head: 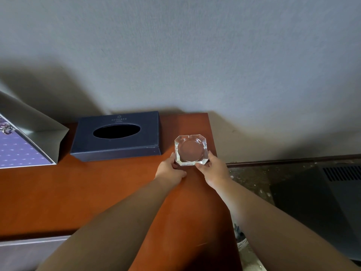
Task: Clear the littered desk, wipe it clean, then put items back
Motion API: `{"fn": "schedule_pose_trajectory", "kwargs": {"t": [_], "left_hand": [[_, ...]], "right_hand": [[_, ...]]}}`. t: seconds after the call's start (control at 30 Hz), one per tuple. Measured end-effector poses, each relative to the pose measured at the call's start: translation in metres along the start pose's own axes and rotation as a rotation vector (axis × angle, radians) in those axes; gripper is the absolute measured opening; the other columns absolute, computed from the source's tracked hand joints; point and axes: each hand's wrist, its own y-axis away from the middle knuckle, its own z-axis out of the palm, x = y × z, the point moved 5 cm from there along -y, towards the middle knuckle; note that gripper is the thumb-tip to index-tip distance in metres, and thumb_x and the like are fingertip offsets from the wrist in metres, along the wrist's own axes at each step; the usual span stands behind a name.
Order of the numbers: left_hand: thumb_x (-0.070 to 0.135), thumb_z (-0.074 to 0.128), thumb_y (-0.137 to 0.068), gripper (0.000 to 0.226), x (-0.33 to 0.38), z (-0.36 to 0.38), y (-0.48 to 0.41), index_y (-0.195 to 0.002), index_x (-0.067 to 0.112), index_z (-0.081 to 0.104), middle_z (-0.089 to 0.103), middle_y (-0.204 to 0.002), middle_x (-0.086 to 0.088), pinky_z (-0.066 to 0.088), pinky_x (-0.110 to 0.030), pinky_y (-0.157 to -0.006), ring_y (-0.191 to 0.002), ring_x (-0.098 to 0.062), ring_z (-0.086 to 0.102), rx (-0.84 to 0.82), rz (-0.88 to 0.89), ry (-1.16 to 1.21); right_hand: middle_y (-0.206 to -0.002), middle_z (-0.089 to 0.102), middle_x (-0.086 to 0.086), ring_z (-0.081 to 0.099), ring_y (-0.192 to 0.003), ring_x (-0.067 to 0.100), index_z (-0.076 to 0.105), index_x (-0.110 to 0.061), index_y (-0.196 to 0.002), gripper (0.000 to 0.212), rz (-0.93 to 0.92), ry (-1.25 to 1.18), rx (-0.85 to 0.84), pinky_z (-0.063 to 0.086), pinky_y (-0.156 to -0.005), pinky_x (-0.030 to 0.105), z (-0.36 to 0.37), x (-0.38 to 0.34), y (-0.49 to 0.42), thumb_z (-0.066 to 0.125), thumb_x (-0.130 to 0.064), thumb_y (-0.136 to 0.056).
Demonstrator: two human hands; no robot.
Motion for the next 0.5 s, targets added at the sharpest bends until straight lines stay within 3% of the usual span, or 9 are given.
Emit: {"fn": "schedule_pose_trajectory", "kwargs": {"t": [0.5], "left_hand": [[0.002, 0.067, -0.080, 0.082, -0.0073, -0.0002, -0.0032, -0.148, 0.025, 0.028, 0.056, -0.104, -0.002, 0.051, -0.026, -0.067, -0.076, -0.014, 0.055, 0.014, -0.040, 0.028]], "right_hand": [[-0.132, 0.058, 0.005, 0.052, -0.124, 0.025, 0.037, -0.013, -0.142, 0.061, 0.047, -0.012, 0.001, 0.043, -0.103, 0.041, 0.0011, 0.0019, 0.0005, 0.063, -0.030, -0.089]]}}
